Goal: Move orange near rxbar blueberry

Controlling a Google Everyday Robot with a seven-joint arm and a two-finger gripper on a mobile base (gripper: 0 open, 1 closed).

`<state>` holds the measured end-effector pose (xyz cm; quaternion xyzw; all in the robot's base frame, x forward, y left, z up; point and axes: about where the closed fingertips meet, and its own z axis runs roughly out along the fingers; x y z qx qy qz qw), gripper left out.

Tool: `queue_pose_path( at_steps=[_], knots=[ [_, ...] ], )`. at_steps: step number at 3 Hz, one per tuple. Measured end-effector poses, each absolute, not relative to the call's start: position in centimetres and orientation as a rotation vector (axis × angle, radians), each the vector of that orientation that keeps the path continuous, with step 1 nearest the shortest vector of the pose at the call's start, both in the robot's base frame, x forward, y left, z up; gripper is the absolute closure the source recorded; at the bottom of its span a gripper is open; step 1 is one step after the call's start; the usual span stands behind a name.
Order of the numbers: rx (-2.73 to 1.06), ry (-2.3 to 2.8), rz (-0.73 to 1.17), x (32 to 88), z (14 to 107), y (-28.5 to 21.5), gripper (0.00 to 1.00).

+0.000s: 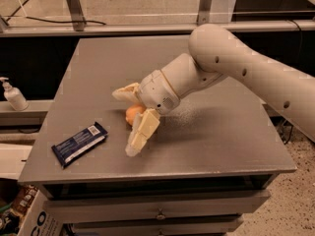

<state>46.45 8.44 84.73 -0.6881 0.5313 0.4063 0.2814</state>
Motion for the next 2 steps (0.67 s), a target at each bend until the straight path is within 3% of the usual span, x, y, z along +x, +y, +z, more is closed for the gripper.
queue_pose_path(
  at_steps=[2],
  knots=[
    [-1.775, 1.438, 1.05, 47.2, 85.9, 6.5, 0.0]
  ],
)
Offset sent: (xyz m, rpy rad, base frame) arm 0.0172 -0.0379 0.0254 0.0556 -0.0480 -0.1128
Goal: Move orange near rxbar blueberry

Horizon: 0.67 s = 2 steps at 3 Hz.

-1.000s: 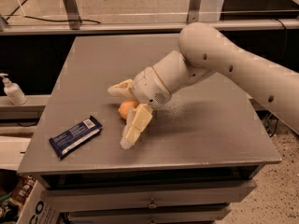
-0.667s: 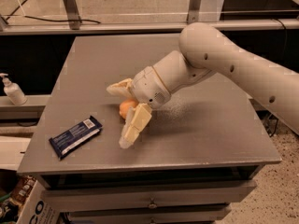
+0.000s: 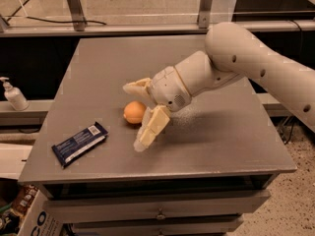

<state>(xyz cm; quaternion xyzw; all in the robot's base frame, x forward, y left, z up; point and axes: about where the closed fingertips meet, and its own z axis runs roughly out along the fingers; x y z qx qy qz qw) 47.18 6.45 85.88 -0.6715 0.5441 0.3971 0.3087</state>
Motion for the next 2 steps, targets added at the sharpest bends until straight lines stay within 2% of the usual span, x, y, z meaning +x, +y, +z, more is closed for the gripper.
queue_pose_path(
  at_steps=[2],
  knots=[
    [-1.728, 1.456, 0.961, 48.8, 87.4, 3.6, 0.0]
  ],
)
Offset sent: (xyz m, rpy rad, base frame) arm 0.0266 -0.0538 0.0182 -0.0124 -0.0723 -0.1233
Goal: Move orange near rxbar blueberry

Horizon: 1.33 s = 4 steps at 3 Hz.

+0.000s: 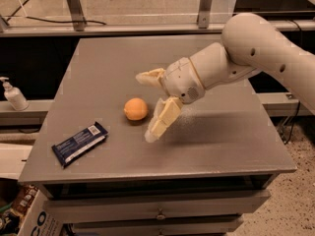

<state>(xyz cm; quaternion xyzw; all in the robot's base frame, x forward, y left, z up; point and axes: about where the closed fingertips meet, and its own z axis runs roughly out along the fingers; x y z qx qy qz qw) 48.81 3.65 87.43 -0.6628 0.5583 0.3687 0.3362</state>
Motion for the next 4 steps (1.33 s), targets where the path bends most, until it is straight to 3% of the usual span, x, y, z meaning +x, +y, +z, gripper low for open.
queue_pose_path(
  at_steps=[4],
  knots=[
    [-1.727, 1.574, 0.975, 47.9, 83.1, 0.7, 0.0]
  ],
)
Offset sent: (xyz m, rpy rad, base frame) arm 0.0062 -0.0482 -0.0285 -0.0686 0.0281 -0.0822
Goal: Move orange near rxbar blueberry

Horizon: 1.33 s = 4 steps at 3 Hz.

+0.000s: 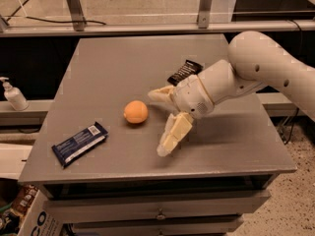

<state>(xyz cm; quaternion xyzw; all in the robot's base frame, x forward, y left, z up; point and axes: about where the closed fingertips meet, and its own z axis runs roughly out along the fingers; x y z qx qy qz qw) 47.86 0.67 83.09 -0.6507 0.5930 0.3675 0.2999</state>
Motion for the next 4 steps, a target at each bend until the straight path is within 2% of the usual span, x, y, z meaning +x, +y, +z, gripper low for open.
queue_pose_path(
  at_steps=[4],
  knots=[
    [-1.819, 1.482, 1.14, 44.1, 82.0, 6.6, 0.0]
  ],
)
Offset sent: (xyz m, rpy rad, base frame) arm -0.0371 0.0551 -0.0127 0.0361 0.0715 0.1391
